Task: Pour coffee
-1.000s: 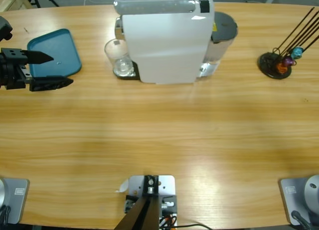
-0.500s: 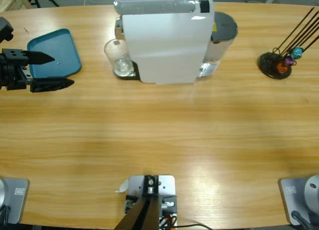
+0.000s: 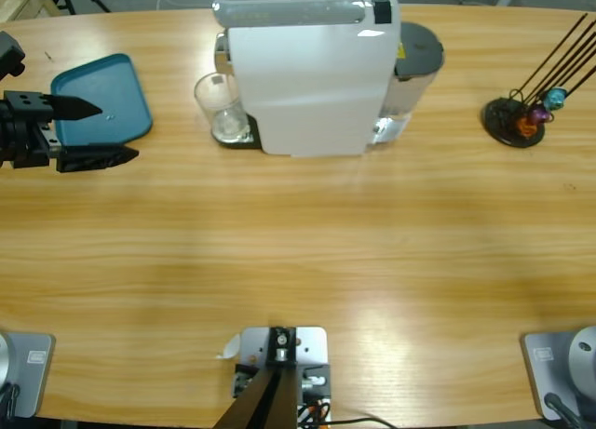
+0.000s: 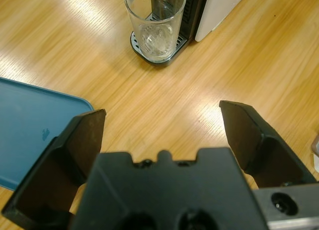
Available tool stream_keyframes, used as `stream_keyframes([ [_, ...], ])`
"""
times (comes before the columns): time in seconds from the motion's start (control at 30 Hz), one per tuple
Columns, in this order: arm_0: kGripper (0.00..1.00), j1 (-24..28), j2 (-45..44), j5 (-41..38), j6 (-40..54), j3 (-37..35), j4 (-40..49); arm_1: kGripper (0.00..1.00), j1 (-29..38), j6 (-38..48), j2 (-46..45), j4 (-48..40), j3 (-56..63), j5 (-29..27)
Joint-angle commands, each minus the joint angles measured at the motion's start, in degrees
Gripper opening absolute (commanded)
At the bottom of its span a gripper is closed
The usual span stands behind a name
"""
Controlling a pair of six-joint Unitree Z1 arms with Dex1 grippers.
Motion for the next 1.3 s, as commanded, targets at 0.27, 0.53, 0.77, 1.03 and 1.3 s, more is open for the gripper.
stream_keyframes([
  [0.27, 1.000, -0.74, 0.19, 0.40, 0.85, 1.25, -0.52, 1.000, 1.34, 1.80, -2.42, 1.24, 4.16, -0.18],
  [0.53, 1.000, -1.41, 3.40, 0.40, 0.94, 1.36, -0.52, 1.000, 3.64, 2.68, -15.58, -5.44, 20.93, 2.29],
  [0.77, 1.000, -3.62, 3.10, 0.31, 0.85, 2.41, -0.44, 1.000, 3.64, 1.88, -26.96, -19.70, 44.15, 5.78],
  [1.03, 1.000, -4.55, 2.59, 0.84, 0.85, 2.50, -0.35, 1.000, 3.64, 1.01, -30.28, -25.82, 53.06, 6.09],
  [1.3, 1.000, -4.55, 2.91, 0.75, 0.85, 2.34, -0.42, 1.000, 3.64, -1.44, -32.04, -27.06, 57.48, 6.78],
])
